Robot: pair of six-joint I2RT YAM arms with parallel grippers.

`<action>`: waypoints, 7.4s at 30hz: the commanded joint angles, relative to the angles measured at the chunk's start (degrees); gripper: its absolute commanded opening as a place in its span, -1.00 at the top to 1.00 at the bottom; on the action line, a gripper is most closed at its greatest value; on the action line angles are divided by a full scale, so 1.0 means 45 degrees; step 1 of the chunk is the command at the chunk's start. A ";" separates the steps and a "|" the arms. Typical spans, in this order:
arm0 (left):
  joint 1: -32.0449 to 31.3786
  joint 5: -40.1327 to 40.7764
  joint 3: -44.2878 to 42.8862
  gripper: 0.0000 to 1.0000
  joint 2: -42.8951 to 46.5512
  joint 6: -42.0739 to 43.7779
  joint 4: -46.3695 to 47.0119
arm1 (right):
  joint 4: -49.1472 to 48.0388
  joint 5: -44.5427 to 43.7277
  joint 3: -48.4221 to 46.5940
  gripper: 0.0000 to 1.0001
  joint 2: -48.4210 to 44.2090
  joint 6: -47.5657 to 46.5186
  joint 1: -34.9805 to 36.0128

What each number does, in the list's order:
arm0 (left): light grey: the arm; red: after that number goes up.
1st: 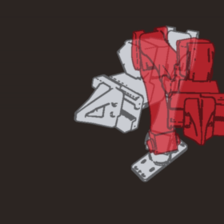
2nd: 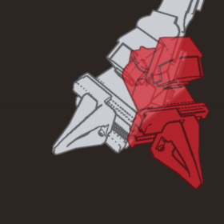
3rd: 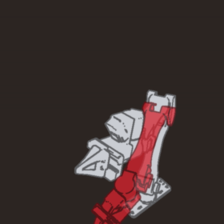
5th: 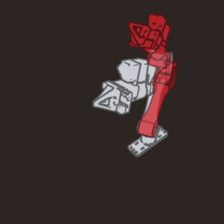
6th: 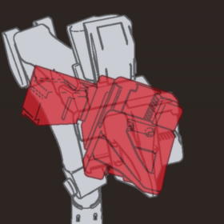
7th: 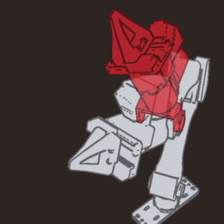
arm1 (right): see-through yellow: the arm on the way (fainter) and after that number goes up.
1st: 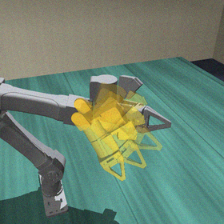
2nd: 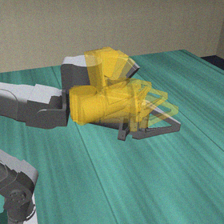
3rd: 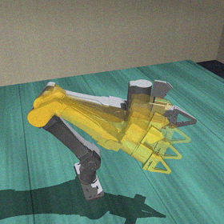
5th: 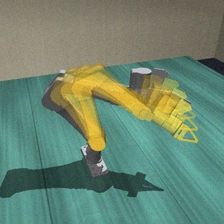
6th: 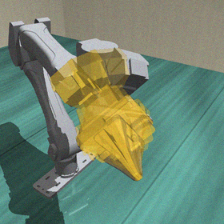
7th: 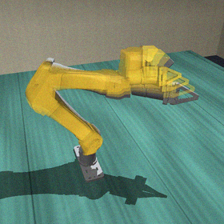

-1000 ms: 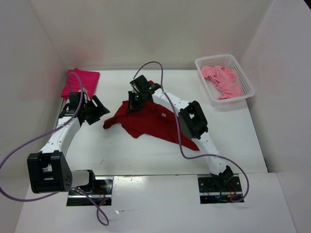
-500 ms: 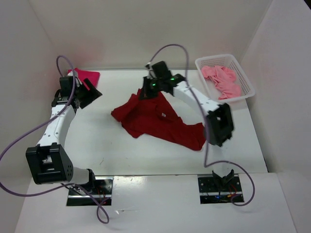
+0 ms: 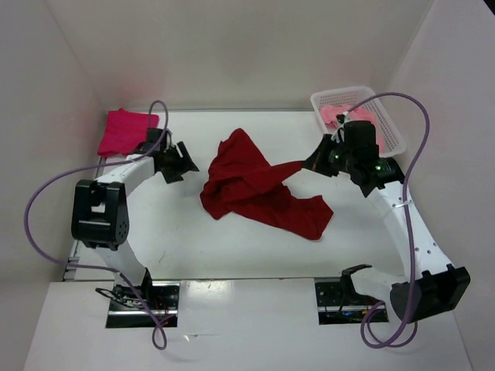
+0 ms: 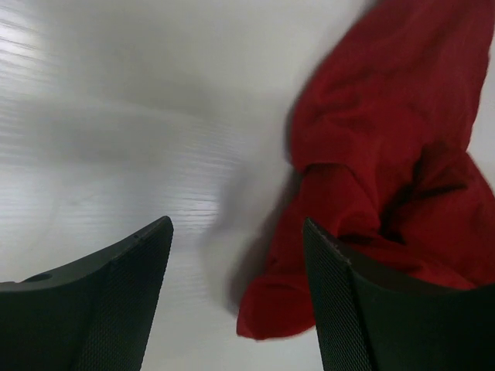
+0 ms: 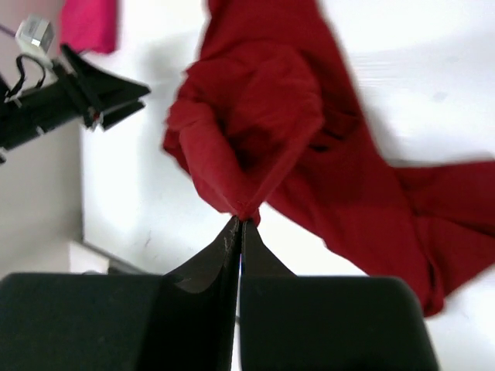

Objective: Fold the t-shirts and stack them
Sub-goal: Flatten out the tshirt

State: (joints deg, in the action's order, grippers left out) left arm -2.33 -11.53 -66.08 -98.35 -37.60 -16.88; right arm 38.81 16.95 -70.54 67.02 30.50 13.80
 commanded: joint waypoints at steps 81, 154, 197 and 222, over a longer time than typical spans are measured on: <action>-0.0264 0.0689 -0.0007 0.18 0.2480 0.2167 -0.3070 | -0.1533 0.0548 -0.1532 1.00 0.0750 0.0312 -0.2188; 0.2197 0.1390 0.4469 0.17 0.3282 -0.2209 0.1250 | -0.1124 0.0901 0.0754 1.00 0.0614 -0.0743 -0.2188; 0.2861 -0.0643 -1.2984 1.00 0.4553 -0.0921 -0.4140 | 0.1532 -0.3471 -1.3907 1.00 0.1471 -0.1134 -0.1544; 0.2861 0.2660 -1.1651 1.00 0.2597 0.0680 -0.2715 | -0.2529 -0.1854 -1.7664 0.98 0.9631 -0.0216 -0.1544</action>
State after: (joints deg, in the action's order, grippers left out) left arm 10.33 -1.91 -127.85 -85.01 -36.12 -33.10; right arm 29.80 5.58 -154.54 103.24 28.58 6.52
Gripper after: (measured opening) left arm 0.008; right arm 0.011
